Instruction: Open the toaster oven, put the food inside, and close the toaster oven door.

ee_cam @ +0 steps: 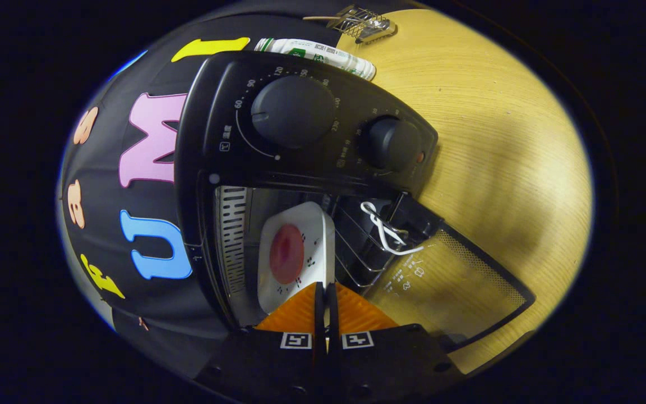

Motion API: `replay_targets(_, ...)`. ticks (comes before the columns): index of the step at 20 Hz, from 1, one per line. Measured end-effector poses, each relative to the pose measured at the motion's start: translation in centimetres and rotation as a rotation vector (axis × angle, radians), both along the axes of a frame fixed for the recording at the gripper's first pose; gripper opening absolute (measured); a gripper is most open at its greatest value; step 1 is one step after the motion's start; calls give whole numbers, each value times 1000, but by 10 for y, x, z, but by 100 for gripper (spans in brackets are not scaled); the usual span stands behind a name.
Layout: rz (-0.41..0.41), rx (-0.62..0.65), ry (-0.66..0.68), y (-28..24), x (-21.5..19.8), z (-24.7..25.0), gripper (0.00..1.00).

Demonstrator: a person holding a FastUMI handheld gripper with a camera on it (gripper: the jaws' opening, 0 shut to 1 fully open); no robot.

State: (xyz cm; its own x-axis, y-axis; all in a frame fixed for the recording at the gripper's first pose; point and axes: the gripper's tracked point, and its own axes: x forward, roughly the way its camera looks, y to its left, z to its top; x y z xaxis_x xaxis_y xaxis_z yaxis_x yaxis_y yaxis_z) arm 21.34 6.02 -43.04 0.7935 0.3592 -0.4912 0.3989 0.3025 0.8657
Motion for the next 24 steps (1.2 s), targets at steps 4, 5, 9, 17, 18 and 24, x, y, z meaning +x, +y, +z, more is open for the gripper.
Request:
replay_targets(4, -54, -71, -9, 3, 14, -6, 5)
replay_targets(5, -61, -87, -12, 3, 15, -6, 5)
replay_targets(9, -84, -90, -48, 3, 18, 2, 13)
replay_targets(17, 57, -154, -100, 12, -34, 30, 95)
replay_targets(18, 72, -167, -108, 13, -41, 34, 97)
replay_targets(24, 169, -320, -163, 15, -87, 50, 98)
